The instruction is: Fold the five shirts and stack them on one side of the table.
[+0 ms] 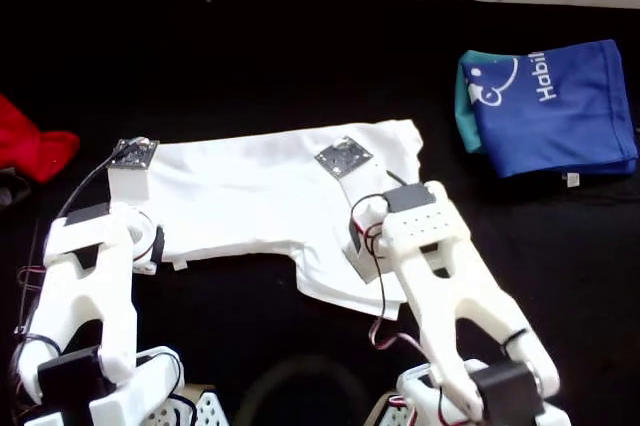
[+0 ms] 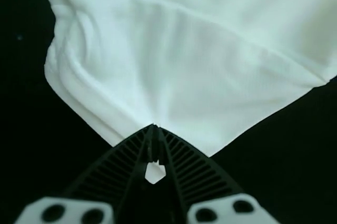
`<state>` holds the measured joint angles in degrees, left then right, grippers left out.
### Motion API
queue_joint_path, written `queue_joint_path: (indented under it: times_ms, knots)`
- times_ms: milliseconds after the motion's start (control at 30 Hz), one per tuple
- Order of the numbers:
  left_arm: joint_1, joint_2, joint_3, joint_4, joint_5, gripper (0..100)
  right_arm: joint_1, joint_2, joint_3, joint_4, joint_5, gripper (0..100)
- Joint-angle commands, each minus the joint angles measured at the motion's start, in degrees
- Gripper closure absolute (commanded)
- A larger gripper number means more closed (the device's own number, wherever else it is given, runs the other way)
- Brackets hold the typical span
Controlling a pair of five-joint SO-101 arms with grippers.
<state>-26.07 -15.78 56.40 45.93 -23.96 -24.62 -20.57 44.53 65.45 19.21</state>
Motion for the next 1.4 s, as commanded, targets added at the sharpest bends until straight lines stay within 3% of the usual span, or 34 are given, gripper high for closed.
queue_joint_path:
  times_ms: [0,133,267,467,800,1067,1200,1367]
  knots:
    - [-1.5,-0.1,-2.1,0.9,-1.4,99,-1.1,-4.1,6.9,-6.5,0.6,99.3]
    - [-1.5,-0.1,-2.3,0.7,-1.4,99,-1.1,-1.6,14.2,-16.2,0.6,99.3]
    - [-1.7,-0.1,-2.2,0.3,-1.4,99,-1.3,2.4,15.1,-17.7,0.6,99.3]
    - [-2.0,0.0,-0.9,-3.3,-1.3,99,-1.4,2.9,13.6,-9.5,5.3,99.3]
    - [-1.5,0.0,0.5,-4.5,-1.3,99,-1.5,2.9,-0.8,3.7,6.2,99.0]
    - [-1.5,0.0,0.5,-4.6,-1.3,99,-14.3,3.2,-2.6,12.3,11.1,98.8]
    - [-1.5,0.0,0.6,-4.6,-1.3,99,-14.8,3.5,-2.7,12.3,11.4,98.5]
    - [-1.5,0.0,0.6,-4.6,-1.3,99,-14.8,3.5,-2.7,12.2,11.4,81.7]
